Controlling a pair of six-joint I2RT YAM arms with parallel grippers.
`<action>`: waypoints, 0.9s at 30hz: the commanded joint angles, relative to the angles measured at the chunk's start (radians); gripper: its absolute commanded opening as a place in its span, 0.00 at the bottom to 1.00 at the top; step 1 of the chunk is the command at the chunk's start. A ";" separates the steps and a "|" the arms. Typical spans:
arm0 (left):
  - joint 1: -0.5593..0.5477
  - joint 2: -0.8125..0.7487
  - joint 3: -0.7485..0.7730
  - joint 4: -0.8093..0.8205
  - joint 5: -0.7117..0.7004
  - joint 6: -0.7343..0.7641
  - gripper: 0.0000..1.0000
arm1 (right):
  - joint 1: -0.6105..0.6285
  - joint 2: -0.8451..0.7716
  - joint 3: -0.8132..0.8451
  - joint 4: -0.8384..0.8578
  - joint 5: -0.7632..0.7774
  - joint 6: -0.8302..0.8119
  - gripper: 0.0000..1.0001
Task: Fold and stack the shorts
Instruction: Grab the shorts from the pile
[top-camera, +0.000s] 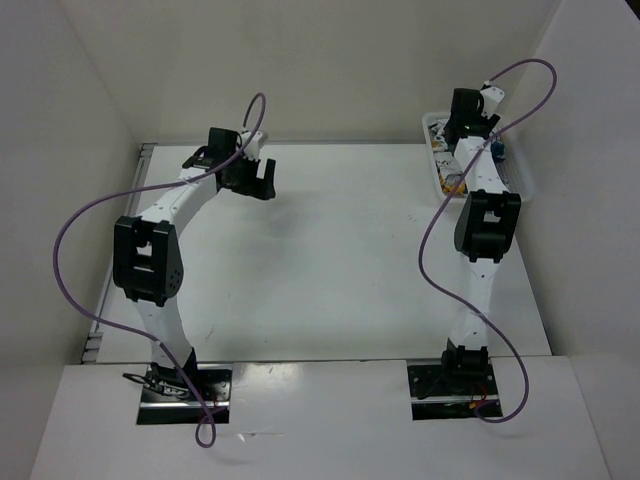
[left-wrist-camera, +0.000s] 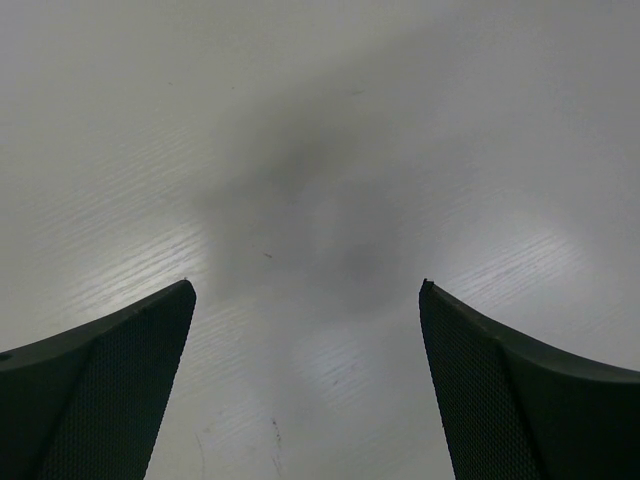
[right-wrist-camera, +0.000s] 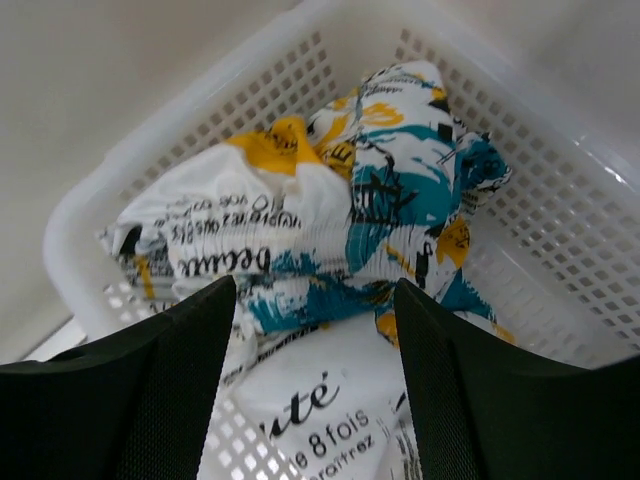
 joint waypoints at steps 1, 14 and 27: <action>-0.015 0.038 0.054 -0.004 -0.028 0.004 0.99 | 0.001 0.054 0.124 -0.020 0.158 0.078 0.70; -0.033 0.076 0.063 -0.014 -0.038 0.004 0.99 | -0.028 0.123 0.119 0.000 0.174 0.049 0.86; -0.042 0.076 0.073 -0.023 -0.025 0.004 0.99 | -0.028 0.132 0.090 -0.018 0.068 0.040 0.34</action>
